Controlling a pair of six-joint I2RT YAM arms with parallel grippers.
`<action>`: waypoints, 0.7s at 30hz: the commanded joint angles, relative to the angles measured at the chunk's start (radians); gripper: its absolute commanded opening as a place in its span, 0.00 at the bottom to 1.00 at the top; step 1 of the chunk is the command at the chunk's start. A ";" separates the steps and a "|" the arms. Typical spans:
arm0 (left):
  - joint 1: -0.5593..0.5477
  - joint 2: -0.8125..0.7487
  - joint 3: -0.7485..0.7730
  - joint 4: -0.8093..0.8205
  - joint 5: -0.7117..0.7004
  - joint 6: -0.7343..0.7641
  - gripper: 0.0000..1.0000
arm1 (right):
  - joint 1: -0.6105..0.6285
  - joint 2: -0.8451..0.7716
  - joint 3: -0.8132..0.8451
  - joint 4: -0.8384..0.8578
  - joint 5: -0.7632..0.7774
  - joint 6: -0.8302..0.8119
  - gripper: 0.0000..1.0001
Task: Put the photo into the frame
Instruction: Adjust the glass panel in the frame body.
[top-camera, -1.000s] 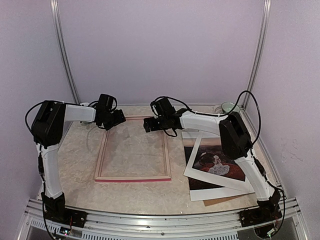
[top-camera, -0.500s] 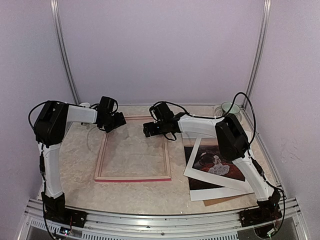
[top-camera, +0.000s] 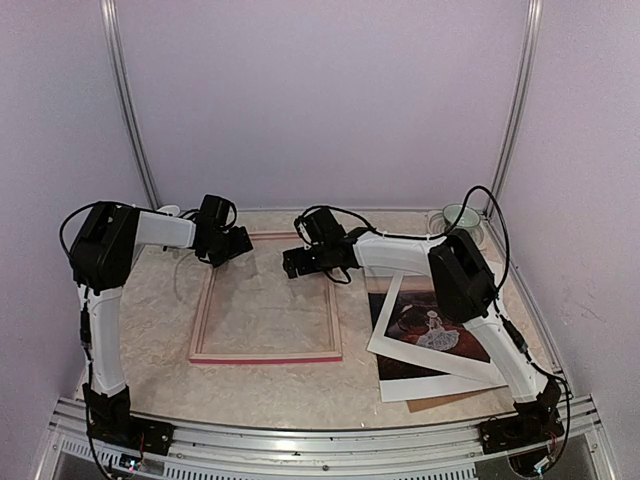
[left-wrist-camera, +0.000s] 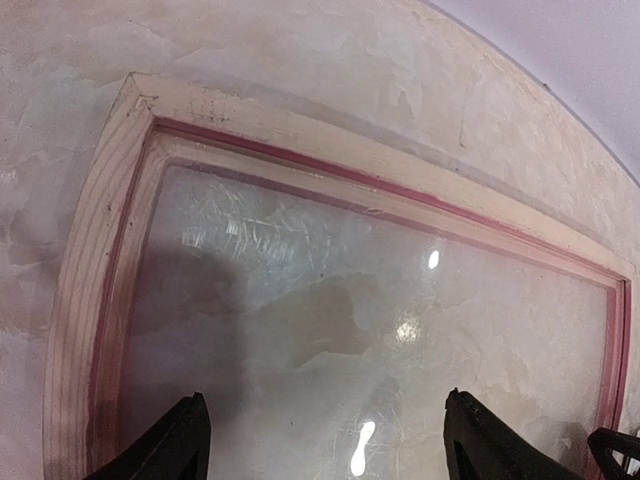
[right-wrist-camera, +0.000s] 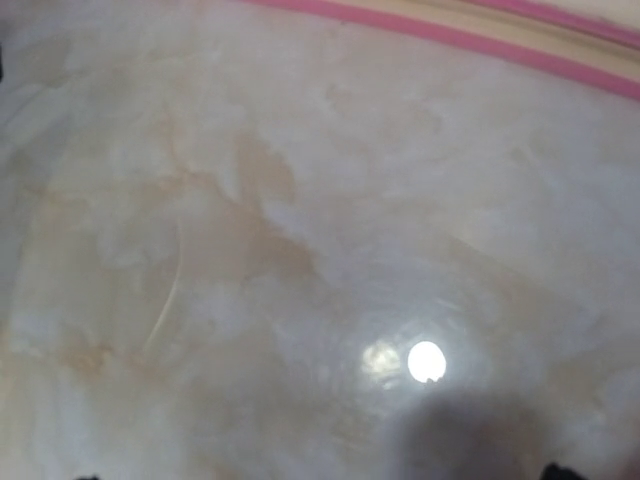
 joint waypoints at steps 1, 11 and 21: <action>0.002 0.007 0.010 -0.007 0.006 -0.008 0.80 | 0.014 0.050 0.006 -0.060 -0.020 -0.003 0.96; -0.001 -0.145 -0.049 -0.036 0.120 -0.057 0.80 | 0.028 -0.004 -0.034 -0.074 -0.011 -0.004 0.96; -0.075 -0.415 -0.287 -0.126 0.143 -0.033 0.80 | 0.080 -0.229 -0.153 -0.077 -0.020 -0.050 0.99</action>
